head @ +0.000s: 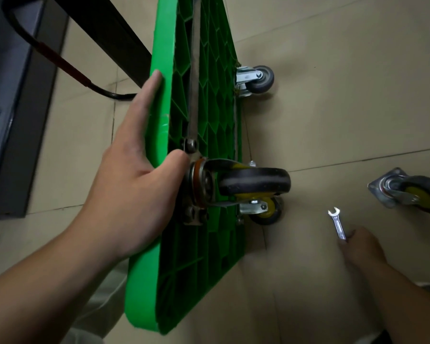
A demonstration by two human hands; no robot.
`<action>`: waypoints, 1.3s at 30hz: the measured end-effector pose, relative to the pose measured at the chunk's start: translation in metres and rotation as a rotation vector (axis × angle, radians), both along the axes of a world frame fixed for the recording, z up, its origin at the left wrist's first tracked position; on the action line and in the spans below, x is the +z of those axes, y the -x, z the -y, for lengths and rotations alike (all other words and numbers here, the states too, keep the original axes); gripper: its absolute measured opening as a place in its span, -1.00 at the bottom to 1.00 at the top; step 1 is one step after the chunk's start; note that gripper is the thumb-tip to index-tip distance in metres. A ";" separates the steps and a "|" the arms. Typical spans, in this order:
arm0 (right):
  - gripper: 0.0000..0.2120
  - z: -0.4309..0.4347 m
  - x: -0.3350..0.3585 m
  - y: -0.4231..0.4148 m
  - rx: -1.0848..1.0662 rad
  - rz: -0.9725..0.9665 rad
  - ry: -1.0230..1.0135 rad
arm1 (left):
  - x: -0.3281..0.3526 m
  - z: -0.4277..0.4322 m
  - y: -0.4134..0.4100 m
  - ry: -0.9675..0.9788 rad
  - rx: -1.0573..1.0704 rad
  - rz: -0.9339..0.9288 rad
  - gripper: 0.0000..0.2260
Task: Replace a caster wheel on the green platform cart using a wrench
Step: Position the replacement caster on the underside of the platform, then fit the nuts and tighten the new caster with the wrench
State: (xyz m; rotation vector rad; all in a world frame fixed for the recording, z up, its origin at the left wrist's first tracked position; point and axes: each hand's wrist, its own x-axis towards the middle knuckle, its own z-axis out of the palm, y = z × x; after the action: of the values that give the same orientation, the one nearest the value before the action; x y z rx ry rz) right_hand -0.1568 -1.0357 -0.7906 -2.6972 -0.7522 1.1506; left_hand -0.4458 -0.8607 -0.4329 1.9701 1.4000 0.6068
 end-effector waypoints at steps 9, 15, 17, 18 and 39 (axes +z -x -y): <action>-0.94 -0.025 0.054 0.011 -0.023 -0.114 -0.098 | 0.006 0.001 -0.002 0.061 0.063 -0.036 -0.23; -0.91 -0.069 0.199 0.036 0.019 -0.163 -0.433 | 0.011 0.005 0.000 0.137 0.052 -0.009 -0.25; -0.86 -0.069 0.261 0.052 0.016 -0.178 -0.512 | 0.011 0.005 0.001 0.144 0.039 0.008 -0.26; -0.83 -0.065 0.291 0.062 0.015 -0.209 -0.535 | 0.012 0.005 0.002 0.152 0.038 0.018 -0.27; -0.74 -0.023 0.406 0.127 -0.303 -0.996 -0.833 | -0.005 0.003 0.023 0.122 -0.034 0.080 -0.39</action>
State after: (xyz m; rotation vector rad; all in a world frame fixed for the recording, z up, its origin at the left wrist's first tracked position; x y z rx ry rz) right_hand -0.2837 -1.0132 -0.3846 -1.2661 -0.4488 1.4287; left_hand -0.4689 -0.8642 -0.4375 1.8493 1.3213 0.5651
